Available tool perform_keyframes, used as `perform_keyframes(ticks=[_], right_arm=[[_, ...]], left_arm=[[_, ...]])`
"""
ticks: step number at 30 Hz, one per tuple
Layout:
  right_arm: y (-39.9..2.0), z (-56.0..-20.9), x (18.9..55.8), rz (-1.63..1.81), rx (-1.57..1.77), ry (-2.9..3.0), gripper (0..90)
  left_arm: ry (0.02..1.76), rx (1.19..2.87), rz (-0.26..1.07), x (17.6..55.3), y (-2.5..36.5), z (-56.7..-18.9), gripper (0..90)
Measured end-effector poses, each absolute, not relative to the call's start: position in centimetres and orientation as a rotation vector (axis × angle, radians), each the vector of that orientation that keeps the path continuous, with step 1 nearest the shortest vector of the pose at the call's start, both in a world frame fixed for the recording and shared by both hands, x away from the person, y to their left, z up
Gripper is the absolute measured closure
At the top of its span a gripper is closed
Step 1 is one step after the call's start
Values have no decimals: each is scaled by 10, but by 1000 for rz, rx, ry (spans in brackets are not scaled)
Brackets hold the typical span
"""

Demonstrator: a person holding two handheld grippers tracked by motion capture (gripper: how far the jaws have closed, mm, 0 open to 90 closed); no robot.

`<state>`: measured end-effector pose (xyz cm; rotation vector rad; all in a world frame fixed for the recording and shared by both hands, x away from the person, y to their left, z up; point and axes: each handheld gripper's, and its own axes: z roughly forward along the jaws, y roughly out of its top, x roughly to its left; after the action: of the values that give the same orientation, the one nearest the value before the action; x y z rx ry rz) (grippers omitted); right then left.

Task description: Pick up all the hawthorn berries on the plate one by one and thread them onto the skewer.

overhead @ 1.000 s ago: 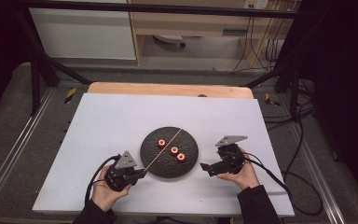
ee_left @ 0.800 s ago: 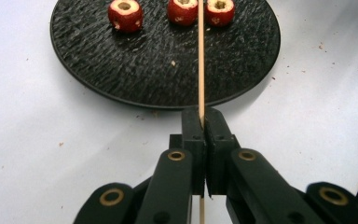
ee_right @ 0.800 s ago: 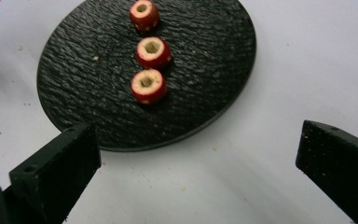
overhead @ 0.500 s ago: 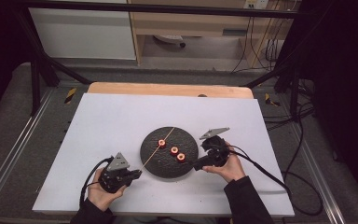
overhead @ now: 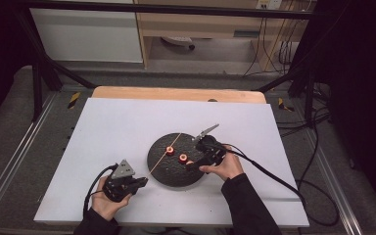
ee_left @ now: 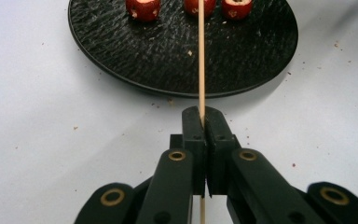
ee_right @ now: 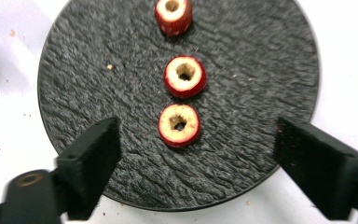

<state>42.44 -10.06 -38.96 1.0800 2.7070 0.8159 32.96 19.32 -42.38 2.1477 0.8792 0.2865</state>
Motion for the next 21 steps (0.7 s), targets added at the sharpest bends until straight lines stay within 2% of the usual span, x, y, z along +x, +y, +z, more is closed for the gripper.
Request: perform_keyframes(ticks=[5, 10, 17, 21], right_arm=[[-92, -392, 433, 783, 1105, 2760, 269], [-81, -393, 441, 729, 1118, 2824, 400], [-74, -401, 450, 649, 1159, 2869, 497], [-74, -404, 452, 625, 1182, 2881, 520]], left_arm=[[883, 2146, 290, 330, 194, -424, 884], [885, 2146, 289, 331, 195, -424, 884], [888, 2146, 290, 331, 196, -424, 884], [889, 2147, 290, 331, 197, -423, 884]])
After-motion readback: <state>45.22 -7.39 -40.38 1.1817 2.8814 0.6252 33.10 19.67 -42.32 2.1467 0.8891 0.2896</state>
